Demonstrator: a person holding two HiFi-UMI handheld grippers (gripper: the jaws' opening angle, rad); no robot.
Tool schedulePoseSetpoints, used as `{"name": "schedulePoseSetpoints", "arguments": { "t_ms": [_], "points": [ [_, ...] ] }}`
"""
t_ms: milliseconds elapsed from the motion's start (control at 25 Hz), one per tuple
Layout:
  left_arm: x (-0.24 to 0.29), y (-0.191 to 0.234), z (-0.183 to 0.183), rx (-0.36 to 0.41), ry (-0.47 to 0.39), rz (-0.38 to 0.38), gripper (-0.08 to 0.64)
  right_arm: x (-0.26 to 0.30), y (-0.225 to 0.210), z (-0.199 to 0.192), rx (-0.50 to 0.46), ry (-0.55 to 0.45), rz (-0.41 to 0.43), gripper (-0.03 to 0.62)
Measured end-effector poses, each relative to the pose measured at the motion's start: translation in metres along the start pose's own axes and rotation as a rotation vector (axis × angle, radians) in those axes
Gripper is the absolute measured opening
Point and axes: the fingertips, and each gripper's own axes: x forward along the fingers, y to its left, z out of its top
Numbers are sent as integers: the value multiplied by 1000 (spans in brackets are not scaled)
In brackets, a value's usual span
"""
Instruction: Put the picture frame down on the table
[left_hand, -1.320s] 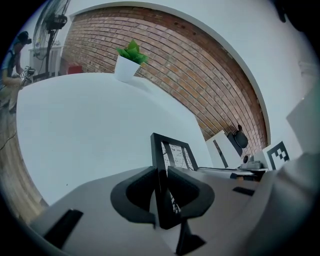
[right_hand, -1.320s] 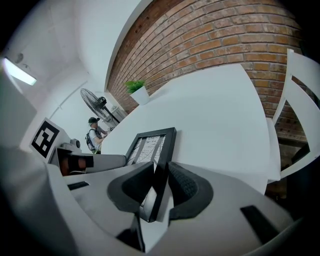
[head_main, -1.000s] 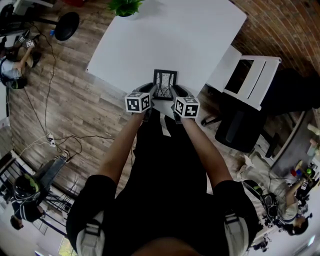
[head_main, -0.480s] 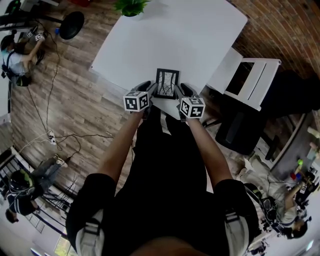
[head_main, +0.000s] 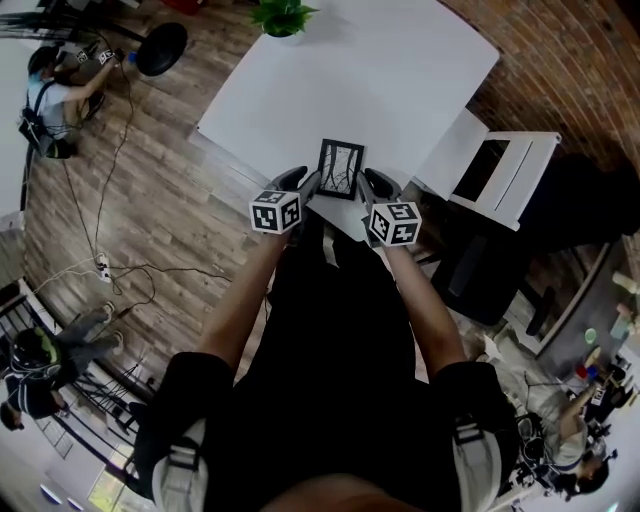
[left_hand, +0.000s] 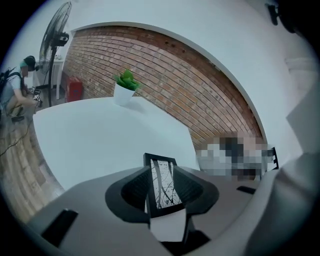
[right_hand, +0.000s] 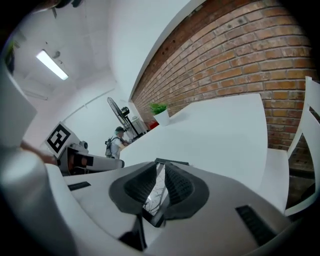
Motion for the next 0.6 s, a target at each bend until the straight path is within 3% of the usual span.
{"name": "schedulePoseSetpoints", "arguments": {
  "t_ms": [160,440,600],
  "points": [
    [-17,-7,5,-18,-47,4,149,-11,13,14,-9,-33,55,0],
    [-42,-19,6,-5,-113,23,95,-30,27,20,-72,-43,106,-2],
    [-54,-36,8,77,-130,38,80,-42,38,21,-107,-46,145,-2]
  ]
}}
